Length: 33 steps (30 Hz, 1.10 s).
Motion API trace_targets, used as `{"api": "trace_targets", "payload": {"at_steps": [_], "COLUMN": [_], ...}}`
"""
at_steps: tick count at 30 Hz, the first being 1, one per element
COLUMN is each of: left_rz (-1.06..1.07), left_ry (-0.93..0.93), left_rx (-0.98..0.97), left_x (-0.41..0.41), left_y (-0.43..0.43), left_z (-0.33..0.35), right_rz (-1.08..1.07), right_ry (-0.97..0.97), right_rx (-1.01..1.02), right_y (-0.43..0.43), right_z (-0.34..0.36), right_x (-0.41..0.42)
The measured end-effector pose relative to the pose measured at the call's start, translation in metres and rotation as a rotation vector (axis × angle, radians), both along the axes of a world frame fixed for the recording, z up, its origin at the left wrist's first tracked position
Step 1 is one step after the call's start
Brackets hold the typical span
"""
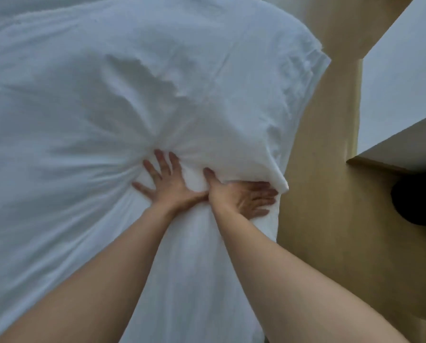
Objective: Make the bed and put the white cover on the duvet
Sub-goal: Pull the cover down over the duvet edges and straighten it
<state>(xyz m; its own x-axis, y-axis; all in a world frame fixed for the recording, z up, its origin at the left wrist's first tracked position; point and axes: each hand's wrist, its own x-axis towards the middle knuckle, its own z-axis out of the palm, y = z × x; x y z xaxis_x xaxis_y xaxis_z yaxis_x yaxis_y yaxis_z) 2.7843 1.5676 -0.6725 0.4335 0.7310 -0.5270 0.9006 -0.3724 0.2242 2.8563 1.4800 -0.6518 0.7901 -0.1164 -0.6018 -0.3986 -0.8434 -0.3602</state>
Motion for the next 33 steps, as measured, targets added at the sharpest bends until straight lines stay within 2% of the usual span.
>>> {"api": "trace_targets", "payload": {"at_steps": [2, 6, 10, 16, 18, 22, 24, 25, 27, 29, 33], "left_rz": [0.057, 0.017, 0.11, 0.001, -0.026, -0.057, 0.027, 0.115, 0.385, 0.682, 0.939], "left_ry": [-0.021, -0.061, -0.108, -0.014, 0.028, 0.075, -0.142, -0.244, -0.264, -0.12, 0.046], "left_rx": [0.066, 0.139, 0.111, 0.018, -0.009, 0.036, 0.193, 0.356, 0.62, 0.579, 0.3], "left_x": [0.057, 0.154, 0.236, 0.367, 0.4, 0.456, 0.476, 0.481, 0.486, 0.484, 0.467], "left_y": [0.021, 0.064, 0.103, 0.138, 0.139, 0.135, 0.15, 0.166, 0.215, 0.264, 0.332], "left_z": [-0.004, -0.008, -0.001, 0.004, 0.007, 0.016, 0.029, 0.031, 0.037, 0.04, 0.026], "right_rz": [-0.06, 0.099, -0.022, 0.158, 0.225, 0.6, 0.796, 0.964, 1.215, 1.368, 1.54], "right_ry": [-0.02, -0.218, -0.181, -0.175, -0.087, 0.378, 0.531, 0.52, 0.284, 0.141, 0.172], "right_rx": [0.001, 0.108, 0.142, 0.038, 0.05, -0.037, -0.253, -0.344, -0.332, -0.162, 0.078], "right_y": [0.025, 0.055, 0.103, 0.165, 0.181, 0.208, 0.22, 0.231, 0.263, 0.303, 0.39], "right_z": [-0.003, -0.012, -0.006, -0.002, -0.002, 0.006, 0.023, 0.029, 0.032, 0.035, 0.019], "right_x": [0.049, 0.142, 0.263, 0.426, 0.468, 0.545, 0.576, 0.586, 0.598, 0.59, 0.559]}}
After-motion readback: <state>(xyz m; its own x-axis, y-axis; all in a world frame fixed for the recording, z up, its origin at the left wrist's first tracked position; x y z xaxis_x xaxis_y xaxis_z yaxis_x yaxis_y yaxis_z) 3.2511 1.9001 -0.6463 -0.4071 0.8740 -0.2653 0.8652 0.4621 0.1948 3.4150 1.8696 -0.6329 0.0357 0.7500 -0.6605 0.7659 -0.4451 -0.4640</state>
